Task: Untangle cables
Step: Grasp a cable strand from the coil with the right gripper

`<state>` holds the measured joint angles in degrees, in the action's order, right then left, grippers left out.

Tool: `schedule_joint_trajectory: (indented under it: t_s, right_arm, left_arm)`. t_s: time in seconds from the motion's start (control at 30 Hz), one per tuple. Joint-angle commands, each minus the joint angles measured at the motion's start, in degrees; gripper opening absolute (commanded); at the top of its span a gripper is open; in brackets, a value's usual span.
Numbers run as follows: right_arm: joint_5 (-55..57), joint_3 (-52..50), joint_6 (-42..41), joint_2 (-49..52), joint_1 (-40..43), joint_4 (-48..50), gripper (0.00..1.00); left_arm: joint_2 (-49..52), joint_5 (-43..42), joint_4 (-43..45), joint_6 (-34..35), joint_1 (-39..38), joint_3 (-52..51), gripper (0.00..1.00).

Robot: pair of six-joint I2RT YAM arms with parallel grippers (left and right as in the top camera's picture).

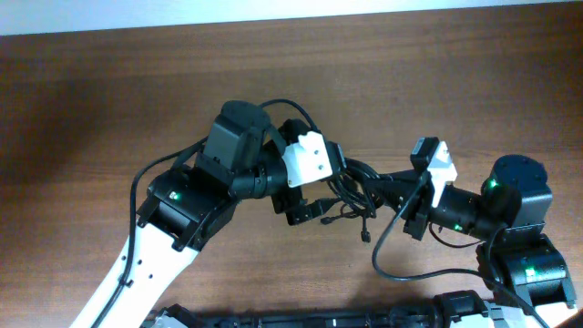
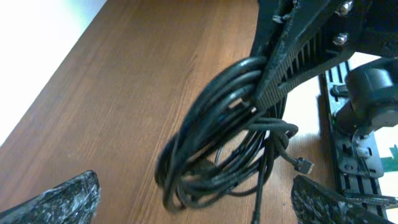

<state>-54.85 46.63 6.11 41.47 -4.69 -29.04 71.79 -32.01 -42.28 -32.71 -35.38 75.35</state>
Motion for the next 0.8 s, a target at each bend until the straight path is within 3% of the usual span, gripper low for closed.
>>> schedule_joint_trajectory:
  t_s: [0.0,0.23,0.47,0.53,0.67,0.77]
  right_arm:
    - [-9.4,1.2,4.9,-0.2,0.3,0.7,0.04]
    - [-12.2,1.2,6.1,-0.2,0.2,1.2,0.04]
    - [-12.2,1.2,6.1,-0.2,0.2,1.2,0.04]
    - [-12.3,1.2,6.1,-0.2,0.2,1.2,0.04]
    - [-12.2,1.2,6.1,-0.2,0.2,1.2,0.04]
    - [-12.2,1.2,6.1,-0.2,0.2,1.2,0.04]
  left_arm:
    - [-0.1,-2.8,0.2,-3.6,0.2,1.2,0.99]
    - [0.2,-7.9,0.2,-6.9,0.2,1.2,1.00]
    - [0.2,-13.4,1.0,-9.6,0.2,1.2,0.50]
    - [0.2,-13.7,1.5,-9.7,0.2,1.2,0.30]
    - [0.3,-13.8,1.5,-9.6,0.2,1.2,0.00]
    - [0.3,-13.9,1.5,-9.6,0.2,1.2,0.00]
